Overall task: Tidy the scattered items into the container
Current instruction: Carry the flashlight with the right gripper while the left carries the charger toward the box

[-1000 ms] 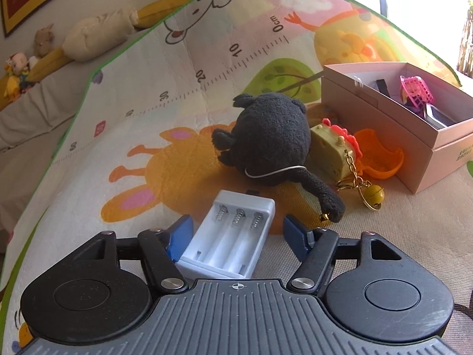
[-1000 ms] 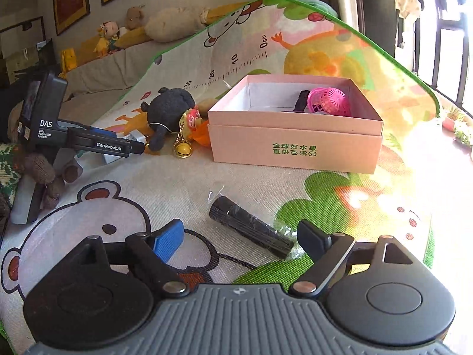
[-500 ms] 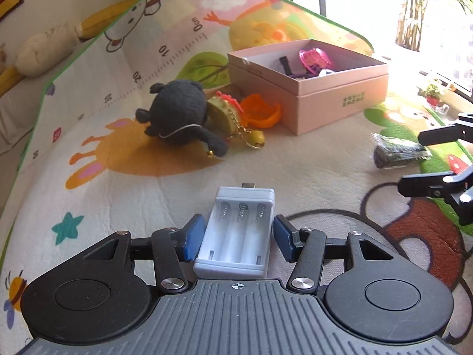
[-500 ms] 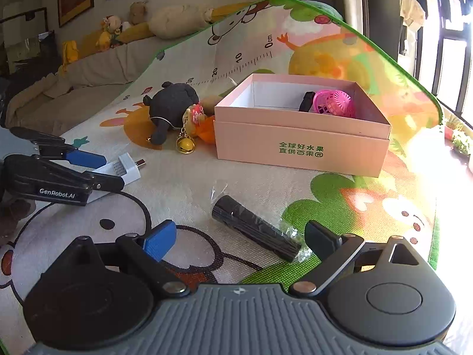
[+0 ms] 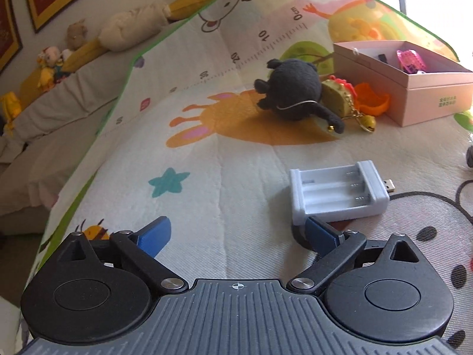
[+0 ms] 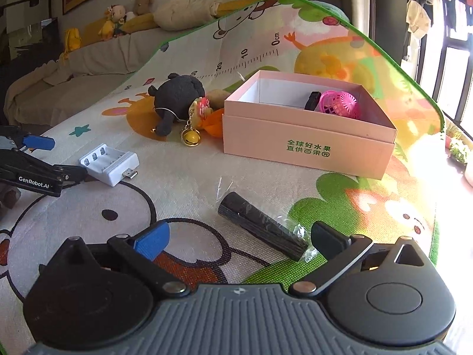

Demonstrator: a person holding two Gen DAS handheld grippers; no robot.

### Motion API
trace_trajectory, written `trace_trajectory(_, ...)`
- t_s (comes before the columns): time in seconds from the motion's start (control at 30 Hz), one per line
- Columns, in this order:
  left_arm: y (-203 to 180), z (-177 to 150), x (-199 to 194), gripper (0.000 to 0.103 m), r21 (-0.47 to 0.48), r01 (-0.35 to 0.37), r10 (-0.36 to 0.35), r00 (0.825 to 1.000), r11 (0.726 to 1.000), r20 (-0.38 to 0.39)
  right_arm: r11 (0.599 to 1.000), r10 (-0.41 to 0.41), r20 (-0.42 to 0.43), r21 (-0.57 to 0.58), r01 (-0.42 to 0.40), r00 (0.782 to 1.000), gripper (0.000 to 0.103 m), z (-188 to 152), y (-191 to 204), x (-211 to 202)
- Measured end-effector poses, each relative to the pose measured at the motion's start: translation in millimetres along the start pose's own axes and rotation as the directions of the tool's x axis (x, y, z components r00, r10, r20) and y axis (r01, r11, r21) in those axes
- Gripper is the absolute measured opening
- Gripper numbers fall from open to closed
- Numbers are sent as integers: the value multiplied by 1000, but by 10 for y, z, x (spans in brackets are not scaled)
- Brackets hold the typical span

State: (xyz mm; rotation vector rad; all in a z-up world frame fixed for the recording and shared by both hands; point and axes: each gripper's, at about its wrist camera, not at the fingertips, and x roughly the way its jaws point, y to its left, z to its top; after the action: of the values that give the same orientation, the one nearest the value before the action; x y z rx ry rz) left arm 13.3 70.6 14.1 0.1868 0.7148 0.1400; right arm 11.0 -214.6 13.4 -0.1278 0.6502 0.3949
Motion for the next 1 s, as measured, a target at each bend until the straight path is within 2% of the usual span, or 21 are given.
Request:
trace_trajectory(0.13,-17,-5,-72,102,-56,124,-124,992,991,9,999,-13,-6,-36,13,1000,103,-7,-13,-30)
trace_trajectory(0.27,-221,-22,-186,102,-29,211,-209,976,977,56,992,-75,-11,-103,73,997,103,-14,-91,-49)
trace_trajectory(0.4,-418,-31,-237,103,-2,284,-283,956,959,73,970,-169,-38,-183,159,985,103,-22,-217,33)
trace_trajectory(0.53,-540,-63,-261,103,3,313,-312,947,950,79,946,-246,-4,-219,239,969,103,-14,-311,34)
trace_trajectory(0.63,-602,-117,-225,103,10,304,-304,951,953,62,933,-289,21,-217,286,957,103,-8,-333,10)
trace_trajectory(0.73,-590,-122,-211,103,0,301,-300,952,954,57,958,-230,-3,-177,226,973,103,-5,-375,-42)
trace_trajectory(0.83,-548,-125,-191,103,-25,311,-310,949,950,52,952,-229,-20,-212,219,973,103,-45,-381,-45)
trace_trajectory(0.93,-528,-126,-181,103,-41,318,-316,948,947,51,937,-276,-17,-226,265,961,103,-42,-465,-10)
trace_trajectory(1.0,-533,-126,-181,103,-40,316,-314,948,948,52,921,-337,-9,-209,328,941,103,-5,-541,35)
